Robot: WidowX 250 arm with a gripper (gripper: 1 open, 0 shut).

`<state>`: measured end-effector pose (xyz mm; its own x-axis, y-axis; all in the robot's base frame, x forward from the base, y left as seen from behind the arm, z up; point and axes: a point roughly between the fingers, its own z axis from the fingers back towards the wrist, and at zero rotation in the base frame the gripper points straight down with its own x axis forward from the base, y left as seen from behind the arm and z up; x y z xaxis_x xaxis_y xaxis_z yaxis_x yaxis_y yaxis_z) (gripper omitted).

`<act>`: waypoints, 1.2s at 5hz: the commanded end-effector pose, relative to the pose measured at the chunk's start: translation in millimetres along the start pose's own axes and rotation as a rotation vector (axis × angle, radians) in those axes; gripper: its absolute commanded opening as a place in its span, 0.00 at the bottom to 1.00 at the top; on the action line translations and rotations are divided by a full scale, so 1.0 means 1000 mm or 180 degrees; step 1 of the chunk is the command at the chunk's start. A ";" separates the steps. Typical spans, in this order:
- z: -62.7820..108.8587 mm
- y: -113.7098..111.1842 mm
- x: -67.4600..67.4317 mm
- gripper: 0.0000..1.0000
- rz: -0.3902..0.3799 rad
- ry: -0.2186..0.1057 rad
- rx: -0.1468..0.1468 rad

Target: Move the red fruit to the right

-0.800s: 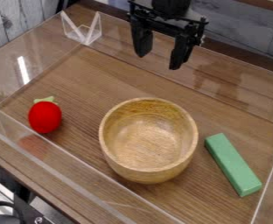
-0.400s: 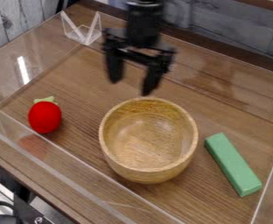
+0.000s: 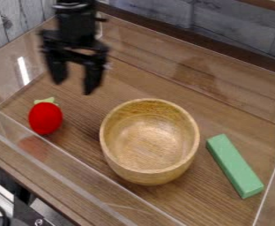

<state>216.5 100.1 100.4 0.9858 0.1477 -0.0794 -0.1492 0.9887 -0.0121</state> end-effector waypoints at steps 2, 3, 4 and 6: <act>-0.002 0.052 -0.011 1.00 0.0210 -0.0243 0.0053; -0.015 0.059 -0.010 1.00 0.0350 -0.0256 0.0018; -0.027 0.061 -0.007 1.00 0.0414 -0.0240 0.0003; -0.048 0.064 0.000 1.00 0.0468 -0.0216 -0.0018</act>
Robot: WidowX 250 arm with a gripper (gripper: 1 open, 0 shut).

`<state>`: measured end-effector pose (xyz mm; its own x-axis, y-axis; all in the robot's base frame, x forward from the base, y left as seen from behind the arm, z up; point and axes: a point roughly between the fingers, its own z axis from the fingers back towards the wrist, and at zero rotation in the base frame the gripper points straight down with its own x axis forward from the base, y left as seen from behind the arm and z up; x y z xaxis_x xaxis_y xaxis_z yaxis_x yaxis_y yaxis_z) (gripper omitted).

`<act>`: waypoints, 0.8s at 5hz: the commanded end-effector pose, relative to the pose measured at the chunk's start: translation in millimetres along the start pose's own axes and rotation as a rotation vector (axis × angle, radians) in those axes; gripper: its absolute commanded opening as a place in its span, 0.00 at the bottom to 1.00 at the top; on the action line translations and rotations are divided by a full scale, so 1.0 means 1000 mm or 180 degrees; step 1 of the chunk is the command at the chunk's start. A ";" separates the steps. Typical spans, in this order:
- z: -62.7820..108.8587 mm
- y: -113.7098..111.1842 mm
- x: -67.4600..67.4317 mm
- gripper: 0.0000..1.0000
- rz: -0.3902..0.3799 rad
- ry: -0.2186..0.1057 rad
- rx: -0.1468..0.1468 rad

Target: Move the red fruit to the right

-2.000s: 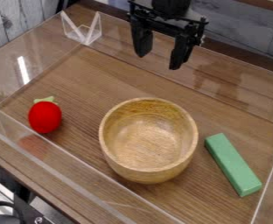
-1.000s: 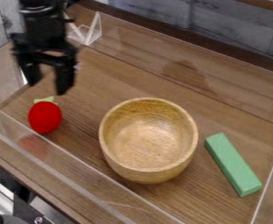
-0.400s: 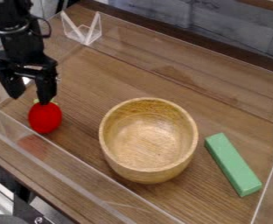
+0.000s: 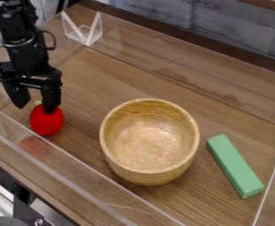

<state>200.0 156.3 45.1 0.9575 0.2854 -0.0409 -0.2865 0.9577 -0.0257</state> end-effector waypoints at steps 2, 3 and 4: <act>-0.007 0.006 0.008 1.00 0.0032 -0.0055 0.0046; -0.012 0.007 0.009 1.00 0.0020 -0.0038 0.0052; -0.016 0.009 0.011 1.00 0.0010 -0.0022 0.0059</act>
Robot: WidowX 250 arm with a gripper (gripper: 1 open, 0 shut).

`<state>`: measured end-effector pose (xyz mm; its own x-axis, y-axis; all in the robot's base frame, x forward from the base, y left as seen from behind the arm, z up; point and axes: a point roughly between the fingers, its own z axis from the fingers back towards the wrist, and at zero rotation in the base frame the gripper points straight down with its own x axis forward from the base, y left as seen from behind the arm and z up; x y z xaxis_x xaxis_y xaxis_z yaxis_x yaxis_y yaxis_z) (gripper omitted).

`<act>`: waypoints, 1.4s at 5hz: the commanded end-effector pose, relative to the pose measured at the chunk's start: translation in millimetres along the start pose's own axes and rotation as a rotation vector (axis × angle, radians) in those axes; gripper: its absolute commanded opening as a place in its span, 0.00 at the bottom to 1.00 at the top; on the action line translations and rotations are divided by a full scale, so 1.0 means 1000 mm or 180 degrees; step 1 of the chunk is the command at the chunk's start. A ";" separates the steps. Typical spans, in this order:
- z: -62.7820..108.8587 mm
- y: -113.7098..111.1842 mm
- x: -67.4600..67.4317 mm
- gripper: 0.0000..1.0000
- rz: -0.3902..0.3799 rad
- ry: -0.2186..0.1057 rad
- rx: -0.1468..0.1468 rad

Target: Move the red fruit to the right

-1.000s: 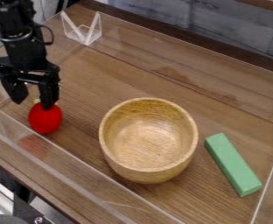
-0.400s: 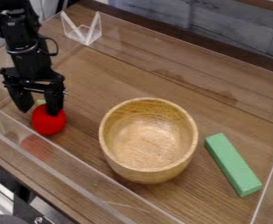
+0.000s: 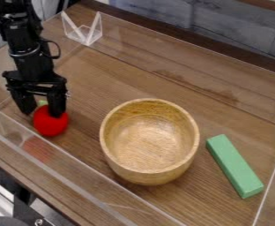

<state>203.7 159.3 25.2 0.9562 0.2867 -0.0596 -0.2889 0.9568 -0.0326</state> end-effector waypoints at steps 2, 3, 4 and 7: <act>-0.001 0.011 0.008 1.00 0.0007 -0.0054 0.0089; -0.003 0.014 0.008 1.00 0.0019 -0.0041 0.0084; -0.004 0.018 0.009 1.00 0.0033 -0.0028 0.0080; -0.005 0.023 0.010 0.00 0.0064 -0.0010 0.0070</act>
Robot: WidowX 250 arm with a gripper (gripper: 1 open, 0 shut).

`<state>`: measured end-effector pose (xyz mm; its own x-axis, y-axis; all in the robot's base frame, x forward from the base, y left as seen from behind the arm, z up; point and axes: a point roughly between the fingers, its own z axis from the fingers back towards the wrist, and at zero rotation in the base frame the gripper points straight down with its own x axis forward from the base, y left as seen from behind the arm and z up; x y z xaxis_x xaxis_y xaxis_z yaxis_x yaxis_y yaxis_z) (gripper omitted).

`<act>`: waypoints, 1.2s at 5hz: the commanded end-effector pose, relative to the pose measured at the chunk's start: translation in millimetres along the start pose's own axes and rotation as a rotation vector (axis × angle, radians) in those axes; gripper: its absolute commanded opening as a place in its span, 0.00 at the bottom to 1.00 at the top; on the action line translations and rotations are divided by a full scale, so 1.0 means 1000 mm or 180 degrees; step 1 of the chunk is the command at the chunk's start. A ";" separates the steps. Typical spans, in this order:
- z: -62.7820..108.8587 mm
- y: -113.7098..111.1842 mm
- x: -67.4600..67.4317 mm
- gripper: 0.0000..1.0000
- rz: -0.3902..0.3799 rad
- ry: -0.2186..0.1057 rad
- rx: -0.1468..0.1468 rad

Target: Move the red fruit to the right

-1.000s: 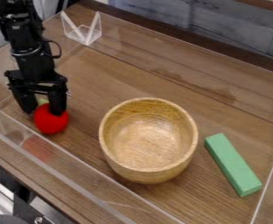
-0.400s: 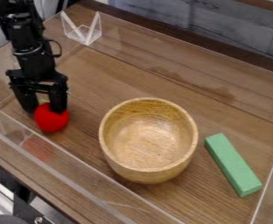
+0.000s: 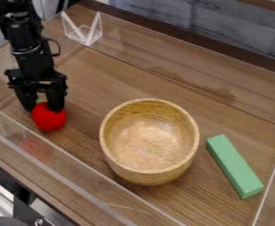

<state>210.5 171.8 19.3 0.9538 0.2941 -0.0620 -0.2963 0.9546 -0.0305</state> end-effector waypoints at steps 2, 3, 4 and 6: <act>0.017 0.008 0.002 0.00 0.0094 -0.0055 0.0050; 0.035 0.003 0.003 0.00 0.0137 -0.0094 0.0035; 0.055 -0.006 0.006 0.00 0.0173 -0.0148 0.0014; 0.089 -0.076 0.026 0.00 0.0092 -0.0229 -0.0110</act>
<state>255.6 103.3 87.6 0.9488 0.3084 -0.0688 -0.3134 0.9464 -0.0788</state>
